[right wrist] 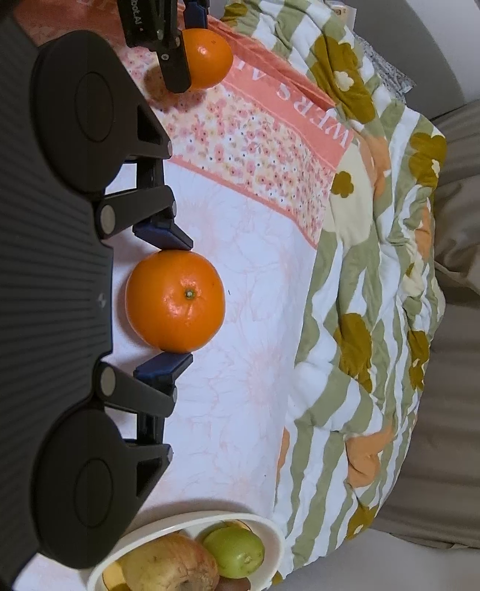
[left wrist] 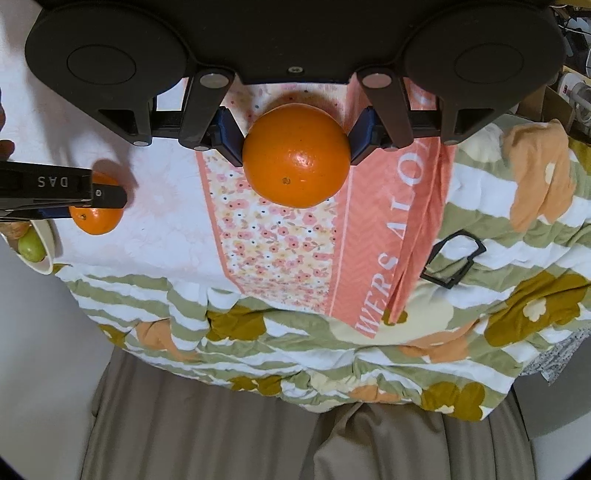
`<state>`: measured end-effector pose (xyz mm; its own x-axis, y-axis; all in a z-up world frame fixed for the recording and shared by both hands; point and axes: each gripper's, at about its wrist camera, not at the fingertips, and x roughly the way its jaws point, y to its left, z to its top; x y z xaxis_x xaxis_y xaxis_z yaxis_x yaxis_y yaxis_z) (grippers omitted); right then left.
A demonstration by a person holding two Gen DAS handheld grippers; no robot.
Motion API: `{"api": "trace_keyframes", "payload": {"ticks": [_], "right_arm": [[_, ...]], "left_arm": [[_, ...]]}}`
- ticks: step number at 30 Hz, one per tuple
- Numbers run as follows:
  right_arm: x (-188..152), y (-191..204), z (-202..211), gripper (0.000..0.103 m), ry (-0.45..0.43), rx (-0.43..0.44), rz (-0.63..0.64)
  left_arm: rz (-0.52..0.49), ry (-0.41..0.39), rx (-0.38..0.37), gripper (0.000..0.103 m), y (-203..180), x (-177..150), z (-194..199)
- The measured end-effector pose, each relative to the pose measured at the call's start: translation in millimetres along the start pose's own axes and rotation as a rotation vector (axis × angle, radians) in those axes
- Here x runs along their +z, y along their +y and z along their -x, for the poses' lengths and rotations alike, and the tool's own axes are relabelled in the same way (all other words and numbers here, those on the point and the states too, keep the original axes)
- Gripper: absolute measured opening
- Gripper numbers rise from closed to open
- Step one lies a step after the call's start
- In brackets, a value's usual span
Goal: Organize fruits
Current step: 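Grasp an orange with the left tool while the right tool grasps the other orange, then carry both oranges over the cream bowl with both tools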
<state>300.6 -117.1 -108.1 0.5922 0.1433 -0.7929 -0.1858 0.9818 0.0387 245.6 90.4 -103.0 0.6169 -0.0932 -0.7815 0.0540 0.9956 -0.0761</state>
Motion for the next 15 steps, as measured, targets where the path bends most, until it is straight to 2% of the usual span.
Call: {"api": "trace_keyframes", "payload": {"ticks": [6, 15], "right_arm": [[-1.7, 5.1, 25.0, 0.074, -0.035, 0.004, 0.001], [-12.9, -0.8, 81.7, 0.074, -0.099, 0.003, -0.035]], "left_arm": [[0.019, -0.052, -0.007, 0.064, -4.2, -0.4, 26.3], [-0.024, -0.150, -0.026, 0.064, -26.1, -0.9, 72.1]]}}
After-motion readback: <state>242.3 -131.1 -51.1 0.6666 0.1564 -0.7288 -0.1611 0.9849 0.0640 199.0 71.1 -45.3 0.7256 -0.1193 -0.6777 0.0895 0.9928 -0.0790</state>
